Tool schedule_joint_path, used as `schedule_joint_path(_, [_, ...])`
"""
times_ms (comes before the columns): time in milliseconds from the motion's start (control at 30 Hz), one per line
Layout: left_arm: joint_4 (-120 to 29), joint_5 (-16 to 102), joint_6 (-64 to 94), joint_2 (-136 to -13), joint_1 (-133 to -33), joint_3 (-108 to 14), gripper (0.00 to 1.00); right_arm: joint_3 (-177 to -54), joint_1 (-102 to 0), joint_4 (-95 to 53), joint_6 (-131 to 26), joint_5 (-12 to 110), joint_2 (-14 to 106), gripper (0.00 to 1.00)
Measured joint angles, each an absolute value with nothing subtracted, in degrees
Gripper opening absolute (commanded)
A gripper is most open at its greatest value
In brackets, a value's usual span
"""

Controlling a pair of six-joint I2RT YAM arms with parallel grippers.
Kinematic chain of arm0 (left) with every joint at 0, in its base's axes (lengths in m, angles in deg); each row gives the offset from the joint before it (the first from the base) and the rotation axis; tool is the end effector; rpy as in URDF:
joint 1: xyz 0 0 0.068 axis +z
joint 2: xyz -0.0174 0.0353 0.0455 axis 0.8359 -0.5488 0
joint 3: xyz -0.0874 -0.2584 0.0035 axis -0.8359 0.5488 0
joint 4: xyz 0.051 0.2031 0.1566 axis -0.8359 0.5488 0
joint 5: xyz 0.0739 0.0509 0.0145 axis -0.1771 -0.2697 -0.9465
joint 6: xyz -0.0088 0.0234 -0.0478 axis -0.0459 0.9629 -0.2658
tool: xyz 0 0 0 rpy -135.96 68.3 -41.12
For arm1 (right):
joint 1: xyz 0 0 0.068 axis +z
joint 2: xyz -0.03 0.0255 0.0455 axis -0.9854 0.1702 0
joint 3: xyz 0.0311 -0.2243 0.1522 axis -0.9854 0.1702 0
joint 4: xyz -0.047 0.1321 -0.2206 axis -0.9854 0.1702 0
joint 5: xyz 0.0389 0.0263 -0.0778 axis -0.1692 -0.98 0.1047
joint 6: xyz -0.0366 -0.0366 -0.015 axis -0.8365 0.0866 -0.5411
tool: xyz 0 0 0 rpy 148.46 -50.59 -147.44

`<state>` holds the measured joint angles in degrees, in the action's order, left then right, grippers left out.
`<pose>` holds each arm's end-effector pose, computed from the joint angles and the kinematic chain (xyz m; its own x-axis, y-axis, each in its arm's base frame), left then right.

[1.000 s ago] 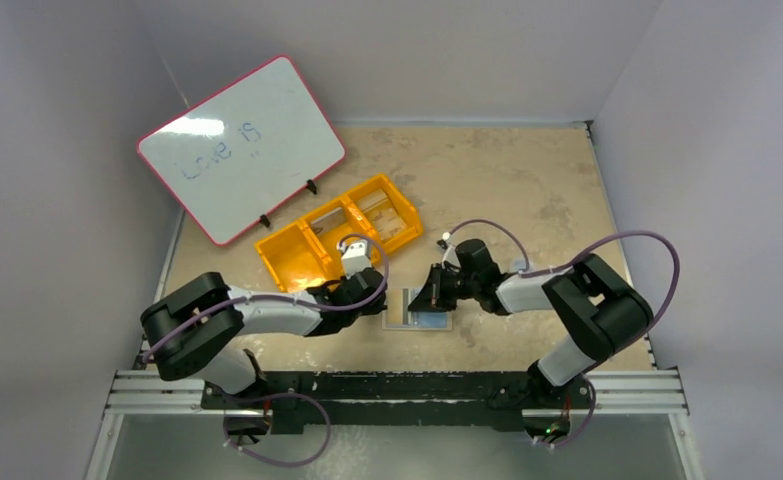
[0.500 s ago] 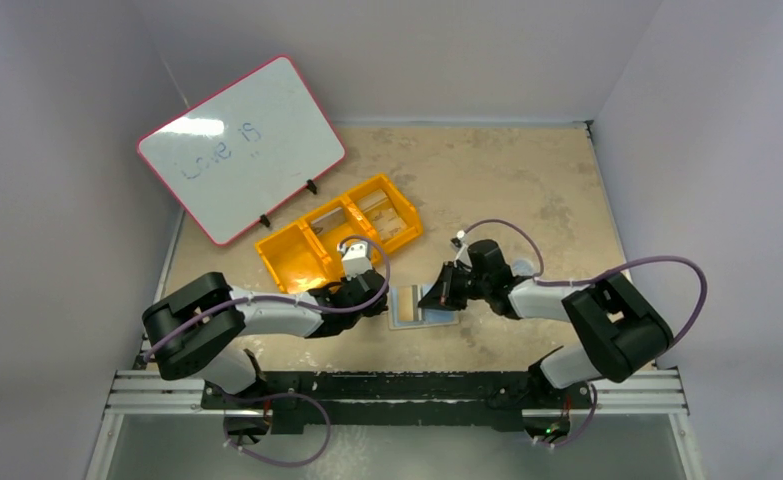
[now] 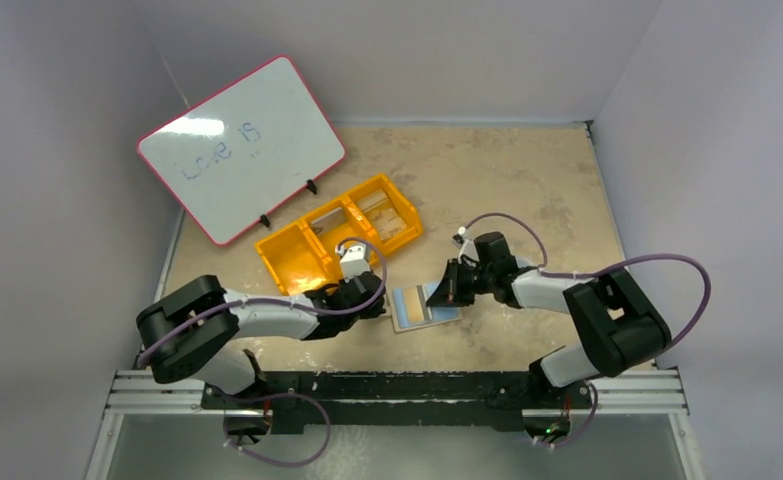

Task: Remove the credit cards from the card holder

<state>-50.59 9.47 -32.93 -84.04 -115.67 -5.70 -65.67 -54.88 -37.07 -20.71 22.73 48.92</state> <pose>0.1484 -0.2170 0.1372 -0.7294 -0.2990 -0.6153 -0.0029 0.9008 -0.4343 0.2175 0.1251 0.1307 -0.9313 0.1328 -0.3392 -0.1879 0.6226 0.7596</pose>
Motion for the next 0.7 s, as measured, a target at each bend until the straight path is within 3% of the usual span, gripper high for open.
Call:
schedule_joint_path(267, [-50.0, 9.9, -33.0, -83.4, -115.8, -5.4, 0.00, -70.3, -55.9, -27.8, -26.4, 26.3, 48.9, 0.00])
schedule_joint_path(400, [-49.0, 9.9, -33.0, -82.2, -115.8, -5.0, 0.43, -71.4, -56.4, -25.4, -28.4, 28.2, 46.8, 0.00])
schedule_joint_path(467, [-48.5, 10.0, -33.0, -80.7, -115.8, -4.8, 0.57, -71.4, -56.6, -25.5, -28.6, 28.2, 46.9, 0.00])
schedule_joint_path(533, [-48.3, 10.3, -33.0, -78.7, -116.0, -4.1, 0.60, -71.0, -56.7, -26.3, -28.2, 27.7, 47.3, 0.00])
schedule_joint_path(700, [-47.9, 10.8, -33.2, -76.6, -116.0, -3.1, 0.62, -67.9, -56.7, -32.1, -25.9, 24.0, 48.8, 0.16])
